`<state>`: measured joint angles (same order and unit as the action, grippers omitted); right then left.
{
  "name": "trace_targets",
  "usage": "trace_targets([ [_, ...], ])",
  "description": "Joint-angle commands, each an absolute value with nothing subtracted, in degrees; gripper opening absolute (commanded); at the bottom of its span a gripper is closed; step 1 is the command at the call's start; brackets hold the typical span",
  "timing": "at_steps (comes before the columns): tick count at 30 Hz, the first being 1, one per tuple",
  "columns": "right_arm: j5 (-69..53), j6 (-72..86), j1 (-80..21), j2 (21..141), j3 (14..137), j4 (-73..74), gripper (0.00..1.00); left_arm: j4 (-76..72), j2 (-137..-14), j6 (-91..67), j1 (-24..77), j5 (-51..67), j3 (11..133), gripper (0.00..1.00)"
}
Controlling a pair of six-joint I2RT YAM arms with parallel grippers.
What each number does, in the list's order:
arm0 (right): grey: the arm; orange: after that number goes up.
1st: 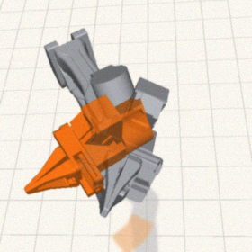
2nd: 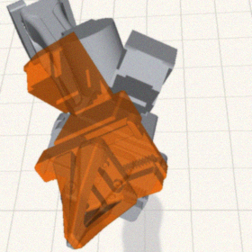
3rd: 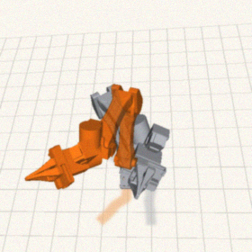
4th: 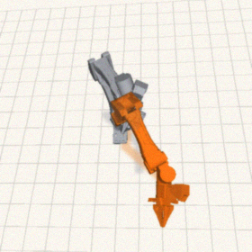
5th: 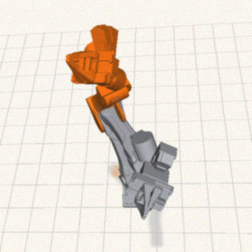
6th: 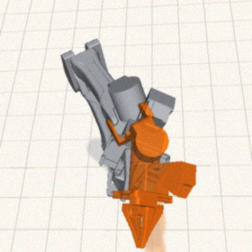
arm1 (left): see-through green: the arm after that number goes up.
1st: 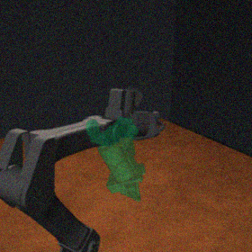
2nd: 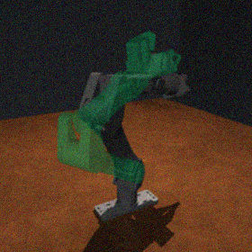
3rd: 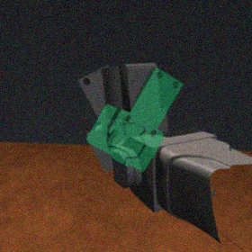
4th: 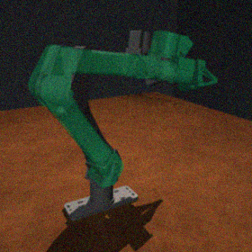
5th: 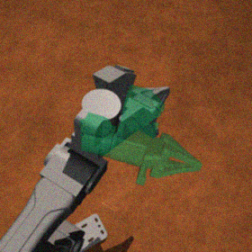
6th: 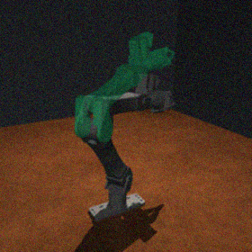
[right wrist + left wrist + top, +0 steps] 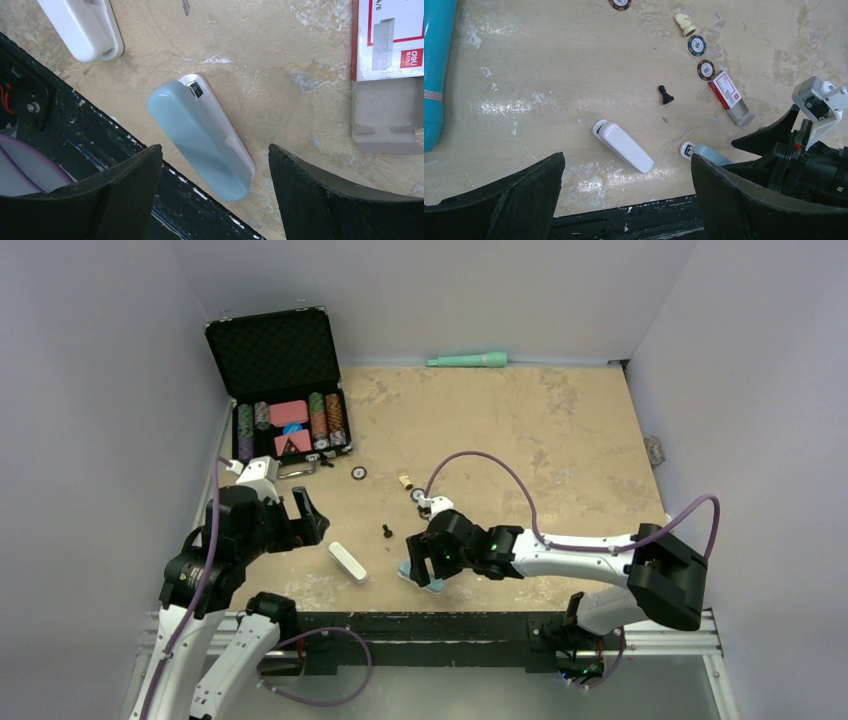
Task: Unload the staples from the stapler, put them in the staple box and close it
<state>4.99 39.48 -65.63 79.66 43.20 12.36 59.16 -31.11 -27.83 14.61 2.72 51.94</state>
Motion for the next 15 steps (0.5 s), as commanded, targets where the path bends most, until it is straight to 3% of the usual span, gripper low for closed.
trace_targets([
  [1,4.58,41.12,-66.22,79.87,42.14,9.98,0.81,56.98,-31.11,-27.21,14.06,2.20,52.03,1.00],
  [15,3.95,43.13,-67.77,82.15,40.83,8.65,0.74,57.07,-31.11,-27.25,14.06,2.02,52.03,1.00],
])
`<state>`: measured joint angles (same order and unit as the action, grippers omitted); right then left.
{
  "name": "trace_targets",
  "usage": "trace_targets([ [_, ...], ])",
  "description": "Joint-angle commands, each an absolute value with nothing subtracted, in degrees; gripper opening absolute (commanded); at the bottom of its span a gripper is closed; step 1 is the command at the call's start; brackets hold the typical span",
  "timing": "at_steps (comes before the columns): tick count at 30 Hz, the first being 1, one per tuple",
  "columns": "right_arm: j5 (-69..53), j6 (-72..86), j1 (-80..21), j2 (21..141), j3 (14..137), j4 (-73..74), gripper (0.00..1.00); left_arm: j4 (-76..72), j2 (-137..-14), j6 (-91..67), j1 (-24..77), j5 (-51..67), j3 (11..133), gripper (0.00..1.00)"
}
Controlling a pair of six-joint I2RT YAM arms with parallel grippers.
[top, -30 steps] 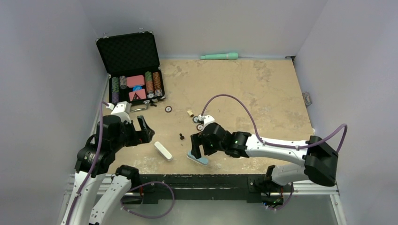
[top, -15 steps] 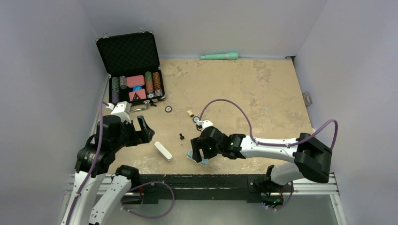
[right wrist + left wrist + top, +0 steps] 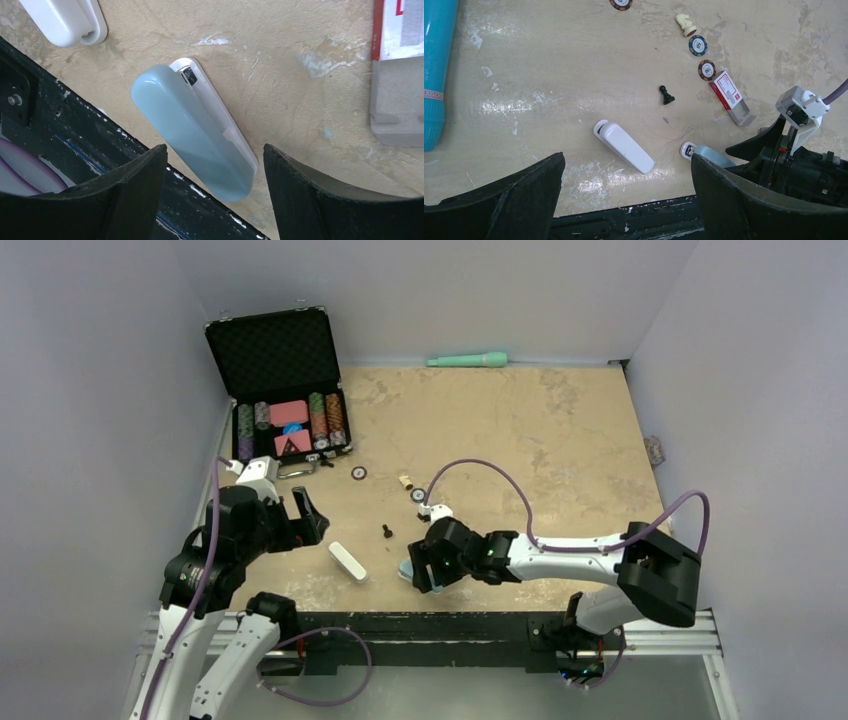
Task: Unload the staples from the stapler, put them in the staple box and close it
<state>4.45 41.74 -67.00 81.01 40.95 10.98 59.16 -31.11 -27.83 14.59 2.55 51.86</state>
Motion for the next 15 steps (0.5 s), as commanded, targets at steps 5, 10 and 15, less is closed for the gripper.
trace_targets([
  [5,4.33,43.73,-68.46,83.49,41.00,8.97,0.69,57.08,-31.01,-27.25,14.06,2.02,52.08,1.00],
  [10,5.22,44.36,-69.07,83.77,40.79,9.30,0.65,57.05,-30.82,-27.33,14.06,2.02,51.94,1.00],
  [15,5.45,44.86,-69.34,84.02,40.61,9.21,0.53,57.05,-30.93,-27.29,14.06,2.09,51.99,1.00],
])
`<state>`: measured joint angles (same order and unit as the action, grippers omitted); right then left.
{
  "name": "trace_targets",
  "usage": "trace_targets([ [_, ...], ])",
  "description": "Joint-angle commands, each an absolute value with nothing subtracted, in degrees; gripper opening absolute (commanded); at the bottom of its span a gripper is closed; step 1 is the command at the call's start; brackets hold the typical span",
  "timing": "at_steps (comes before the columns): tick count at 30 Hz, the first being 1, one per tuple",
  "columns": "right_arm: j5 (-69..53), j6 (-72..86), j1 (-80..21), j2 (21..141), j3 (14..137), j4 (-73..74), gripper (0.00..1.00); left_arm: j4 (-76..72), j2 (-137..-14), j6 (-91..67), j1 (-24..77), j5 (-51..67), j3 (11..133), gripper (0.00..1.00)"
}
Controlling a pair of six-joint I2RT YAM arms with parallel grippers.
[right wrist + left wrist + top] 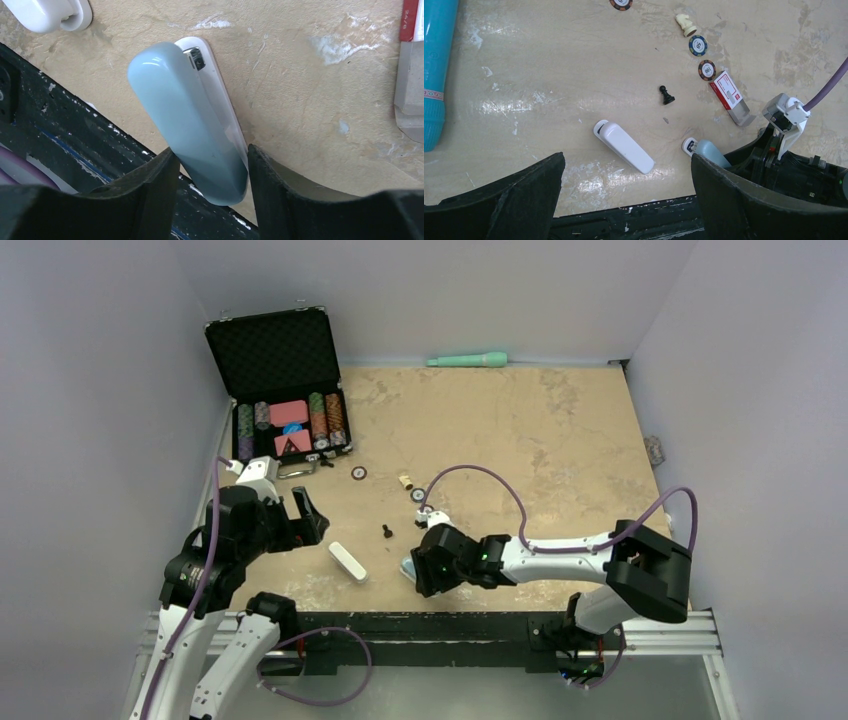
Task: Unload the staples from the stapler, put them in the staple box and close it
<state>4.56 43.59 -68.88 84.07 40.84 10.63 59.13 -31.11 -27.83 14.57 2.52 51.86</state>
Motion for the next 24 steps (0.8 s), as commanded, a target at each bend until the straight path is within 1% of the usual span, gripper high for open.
trace_targets([
  [1,5.45,44.91,-69.42,84.15,40.61,9.18,0.52,57.03,-30.94,-27.28,14.06,2.11,52.03,1.00],
  [3,5.48,45.10,-69.52,84.50,40.53,9.24,0.51,56.98,-31.02,-27.28,14.06,2.11,52.02,1.00],
  [7,5.72,45.46,-69.82,85.06,40.66,9.55,0.51,57.00,-31.03,-27.25,14.06,2.24,51.97,1.00],
  [11,6.25,46.01,-70.25,85.21,40.86,10.09,0.58,56.87,-31.09,-27.20,14.05,2.37,51.99,1.00],
  [14,6.88,46.59,-70.65,85.17,41.07,10.72,0.60,56.91,-31.11,-27.24,14.04,2.50,51.89,1.00],
  [18,8.16,47.14,-71.25,85.91,41.86,12.48,0.60,56.92,-31.10,-27.20,14.08,2.54,51.90,1.00],
  [24,9.58,47.72,-72.43,88.07,43.46,14.24,0.57,56.79,-31.21,-27.16,14.06,2.72,51.91,1.00],
])
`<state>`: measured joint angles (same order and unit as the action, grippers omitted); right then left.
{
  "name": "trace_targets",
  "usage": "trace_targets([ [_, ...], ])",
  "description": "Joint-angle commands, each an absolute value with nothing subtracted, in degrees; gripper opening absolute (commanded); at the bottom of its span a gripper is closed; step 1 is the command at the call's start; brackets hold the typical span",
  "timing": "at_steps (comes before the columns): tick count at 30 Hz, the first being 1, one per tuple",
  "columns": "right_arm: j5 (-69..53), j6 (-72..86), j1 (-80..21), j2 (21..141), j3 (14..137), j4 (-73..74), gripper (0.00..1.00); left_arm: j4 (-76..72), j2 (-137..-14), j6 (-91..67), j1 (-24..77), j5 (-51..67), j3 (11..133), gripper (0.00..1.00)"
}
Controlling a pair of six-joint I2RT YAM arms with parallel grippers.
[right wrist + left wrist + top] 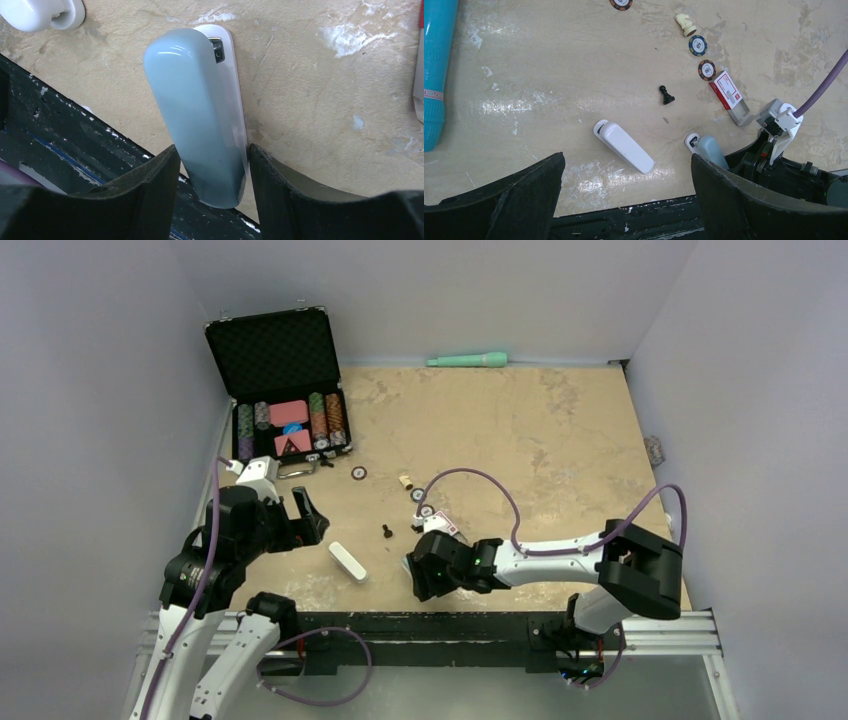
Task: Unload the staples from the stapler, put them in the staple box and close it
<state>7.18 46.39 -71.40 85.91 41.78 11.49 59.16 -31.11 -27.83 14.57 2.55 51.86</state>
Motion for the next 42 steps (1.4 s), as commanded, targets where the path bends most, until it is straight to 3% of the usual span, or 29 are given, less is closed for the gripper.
trace_targets([
  [1,9.84,47.80,-72.57,88.29,43.69,14.44,0.56,56.78,-31.20,-27.16,14.06,2.72,51.94,1.00],
  [11,11.76,48.88,-73.77,90.88,45.50,16.56,0.44,56.79,-31.03,-27.16,14.13,2.75,51.88,1.00],
  [21,12.70,50.59,-75.10,90.34,46.55,17.64,0.19,56.78,-30.93,-27.19,14.15,2.81,51.81,1.00],
  [26,12.86,51.05,-75.57,87.41,47.71,17.95,0.00,57.09,-31.03,-27.50,14.15,2.13,51.87,1.00],
  [42,10.29,53.84,-75.81,74.87,47.35,9.56,0.00,61.86,-33.12,-30.07,14.16,-7.38,54.76,1.00],
])
